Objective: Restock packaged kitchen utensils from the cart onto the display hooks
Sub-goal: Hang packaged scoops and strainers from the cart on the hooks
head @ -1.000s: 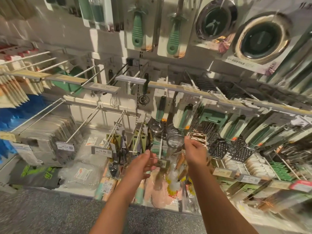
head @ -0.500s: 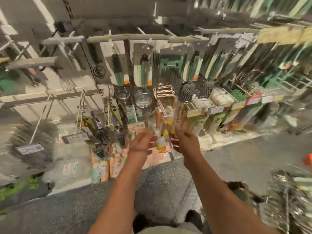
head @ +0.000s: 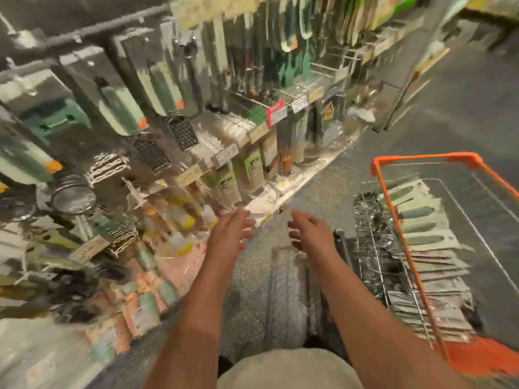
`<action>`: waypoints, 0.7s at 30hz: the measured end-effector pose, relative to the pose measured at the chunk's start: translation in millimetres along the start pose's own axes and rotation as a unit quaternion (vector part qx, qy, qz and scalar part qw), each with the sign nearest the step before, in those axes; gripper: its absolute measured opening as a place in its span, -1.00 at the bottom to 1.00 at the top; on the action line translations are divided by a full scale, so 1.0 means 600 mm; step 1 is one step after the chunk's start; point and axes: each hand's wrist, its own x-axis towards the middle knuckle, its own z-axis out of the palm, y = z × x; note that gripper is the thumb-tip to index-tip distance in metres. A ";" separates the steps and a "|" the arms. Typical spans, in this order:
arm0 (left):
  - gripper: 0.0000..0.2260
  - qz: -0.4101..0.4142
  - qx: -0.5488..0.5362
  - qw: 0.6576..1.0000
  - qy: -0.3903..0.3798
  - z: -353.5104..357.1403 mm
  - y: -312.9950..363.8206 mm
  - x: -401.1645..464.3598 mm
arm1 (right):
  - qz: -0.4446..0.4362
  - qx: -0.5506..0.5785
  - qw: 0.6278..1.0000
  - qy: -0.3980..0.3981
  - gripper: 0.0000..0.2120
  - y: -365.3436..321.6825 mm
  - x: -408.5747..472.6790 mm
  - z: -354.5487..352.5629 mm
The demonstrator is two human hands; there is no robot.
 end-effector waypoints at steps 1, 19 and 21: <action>-0.79 -0.002 0.007 1.000 -0.011 0.033 0.002 0.006 | 0.008 0.010 1.000 0.014 -0.71 0.002 0.013 -0.034; -0.83 -0.046 0.209 0.926 -0.312 0.636 -0.048 0.069 | 0.104 0.198 0.916 0.334 -0.64 0.069 0.117 -0.500; -0.80 -0.044 0.244 0.905 -0.346 0.671 -0.054 0.096 | 0.132 0.218 0.903 0.346 -0.72 0.075 0.139 -0.517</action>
